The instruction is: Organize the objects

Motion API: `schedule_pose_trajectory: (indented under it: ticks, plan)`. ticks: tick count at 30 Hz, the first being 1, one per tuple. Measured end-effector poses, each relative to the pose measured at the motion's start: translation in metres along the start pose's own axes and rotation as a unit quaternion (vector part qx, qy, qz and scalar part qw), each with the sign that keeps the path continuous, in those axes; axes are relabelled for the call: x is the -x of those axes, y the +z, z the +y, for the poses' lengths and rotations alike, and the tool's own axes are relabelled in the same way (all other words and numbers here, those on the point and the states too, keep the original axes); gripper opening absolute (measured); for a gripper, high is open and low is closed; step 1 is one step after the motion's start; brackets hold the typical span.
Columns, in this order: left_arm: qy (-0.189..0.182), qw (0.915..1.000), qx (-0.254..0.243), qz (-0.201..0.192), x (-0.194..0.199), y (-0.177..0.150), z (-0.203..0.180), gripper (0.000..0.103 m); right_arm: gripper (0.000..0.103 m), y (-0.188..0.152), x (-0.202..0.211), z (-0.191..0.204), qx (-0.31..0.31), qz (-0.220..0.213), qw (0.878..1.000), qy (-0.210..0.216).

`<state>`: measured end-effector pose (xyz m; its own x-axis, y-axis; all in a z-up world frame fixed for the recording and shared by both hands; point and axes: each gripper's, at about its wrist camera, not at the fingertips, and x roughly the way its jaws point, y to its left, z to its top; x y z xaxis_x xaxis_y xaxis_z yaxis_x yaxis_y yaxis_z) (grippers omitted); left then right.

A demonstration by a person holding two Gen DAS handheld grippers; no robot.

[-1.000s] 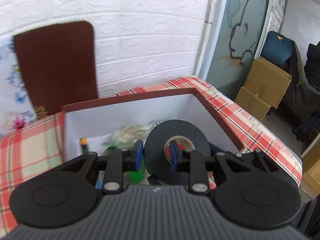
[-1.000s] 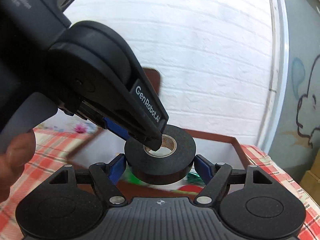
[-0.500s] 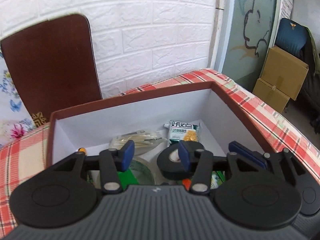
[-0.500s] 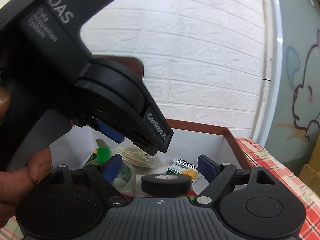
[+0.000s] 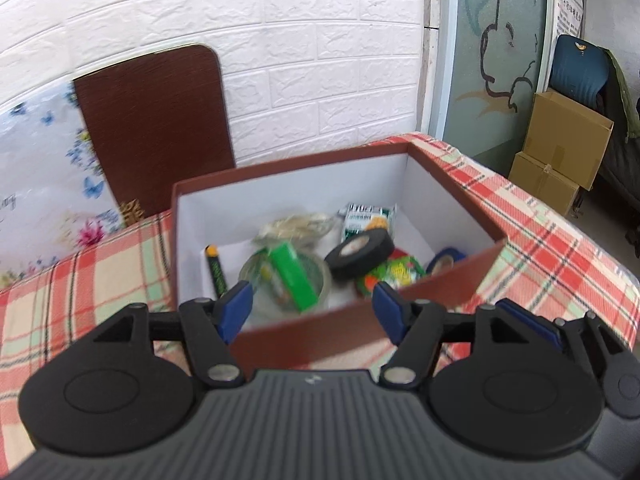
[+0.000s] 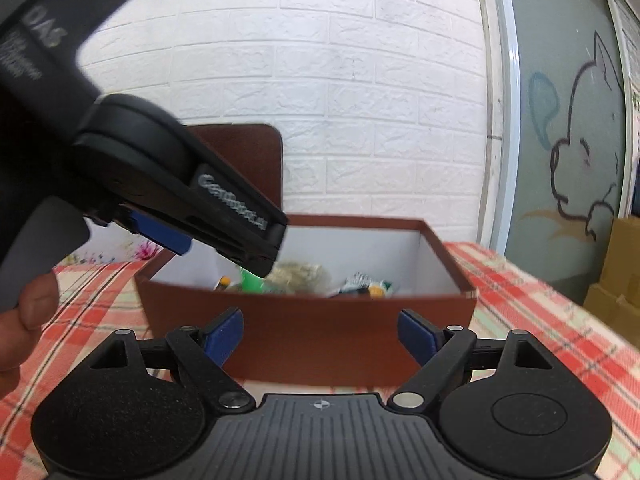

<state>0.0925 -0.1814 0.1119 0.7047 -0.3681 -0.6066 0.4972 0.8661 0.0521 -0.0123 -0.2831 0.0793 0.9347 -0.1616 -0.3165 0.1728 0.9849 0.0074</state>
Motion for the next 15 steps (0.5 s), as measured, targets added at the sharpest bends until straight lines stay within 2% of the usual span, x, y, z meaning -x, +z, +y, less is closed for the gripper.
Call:
schedule_pose_trajectory:
  ticks: [9,12,15]
  plan:
    - [0.038,0.9992,0.001,-0.011,0.034,-0.032,0.013,0.072,0.083,-0.008,0.029,0.019,-0.014,0.02,1.0,-0.018]
    - [0.053,0.9985,0.002,-0.014,0.045,-0.041,0.019,0.075,0.085,-0.004,0.04,0.012,-0.048,0.021,0.999,-0.013]
    - [0.073,0.9972,-0.002,-0.018,0.056,-0.055,0.023,0.081,0.091,0.005,0.051,0.004,-0.093,-0.002,0.996,-0.001]
